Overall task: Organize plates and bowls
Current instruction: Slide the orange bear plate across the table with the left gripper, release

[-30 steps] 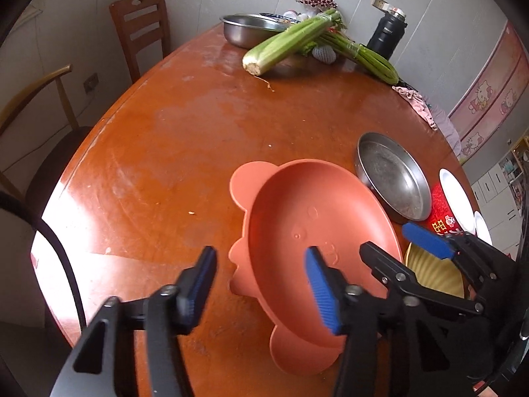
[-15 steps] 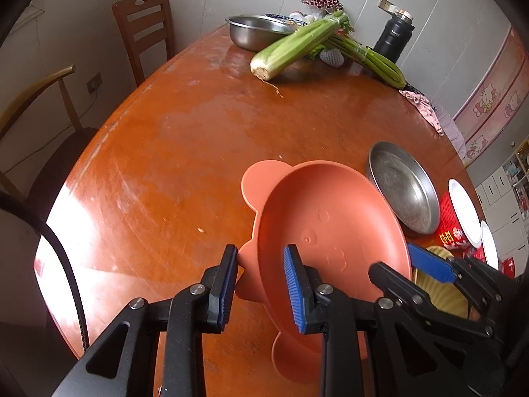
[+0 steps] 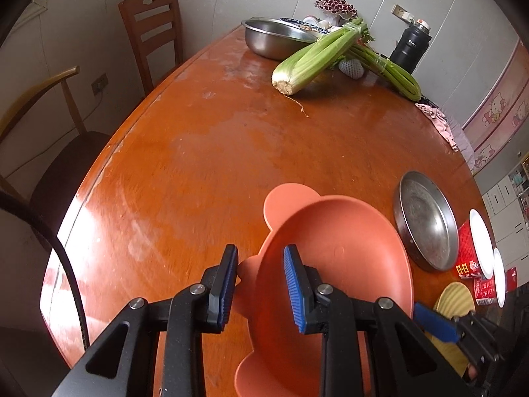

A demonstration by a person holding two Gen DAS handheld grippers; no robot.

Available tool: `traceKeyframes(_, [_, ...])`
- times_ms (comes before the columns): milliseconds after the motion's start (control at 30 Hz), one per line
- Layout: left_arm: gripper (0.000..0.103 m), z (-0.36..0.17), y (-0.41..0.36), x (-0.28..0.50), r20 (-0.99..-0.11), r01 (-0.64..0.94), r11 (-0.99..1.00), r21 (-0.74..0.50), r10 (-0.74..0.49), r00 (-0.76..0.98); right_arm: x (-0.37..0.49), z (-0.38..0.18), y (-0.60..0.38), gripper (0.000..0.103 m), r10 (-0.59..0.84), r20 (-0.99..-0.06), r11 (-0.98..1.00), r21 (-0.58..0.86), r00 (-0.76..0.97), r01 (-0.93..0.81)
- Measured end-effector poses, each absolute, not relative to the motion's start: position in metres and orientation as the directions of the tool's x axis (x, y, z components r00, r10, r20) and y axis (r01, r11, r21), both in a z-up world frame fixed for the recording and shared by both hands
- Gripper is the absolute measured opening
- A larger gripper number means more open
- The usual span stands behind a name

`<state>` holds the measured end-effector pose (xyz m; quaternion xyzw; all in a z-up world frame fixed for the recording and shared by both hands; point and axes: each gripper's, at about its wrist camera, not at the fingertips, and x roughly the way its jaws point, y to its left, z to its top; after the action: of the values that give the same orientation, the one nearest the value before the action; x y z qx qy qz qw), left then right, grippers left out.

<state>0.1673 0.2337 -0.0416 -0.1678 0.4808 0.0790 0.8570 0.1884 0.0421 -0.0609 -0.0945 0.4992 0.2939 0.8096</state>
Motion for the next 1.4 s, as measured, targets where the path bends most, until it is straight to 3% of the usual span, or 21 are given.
traceKeyframes(467, [0.030,-0.043,0.239,0.181,-0.828,-0.264,0.936,-0.232,-0.047,0.558,0.177,-0.061,0.040,0.048,0.425,-0.860,0.780,0.191,0.281,-0.596])
traceKeyframes(533, [0.033,-0.042,0.240,0.181,-0.825,-0.264,0.936,-0.234,-0.048,0.562,0.177,-0.059,0.036,0.048,0.435,-0.855,0.782,0.203,0.283,-0.590])
traceKeyframes(767, [0.059,-0.018,0.236,0.163,-0.796,-0.282,0.938,-0.202,0.010,0.605,0.174,-0.038,0.013,0.049,0.448,-0.822,0.797,0.188,0.352,-0.574])
traceKeyframes(1100, [0.061,0.023,0.183,0.117,-0.746,-0.216,0.957,-0.195,-0.001,0.666,0.167,0.010,-0.041,0.056,0.456,-0.771,0.794,0.125,0.446,-0.595])
traceKeyframes(1400, [0.061,0.017,0.121,0.102,-0.759,-0.134,0.975,-0.176,-0.047,0.649,0.171,0.005,-0.083,0.057,0.372,-0.795,0.821,0.041,0.480,-0.569])
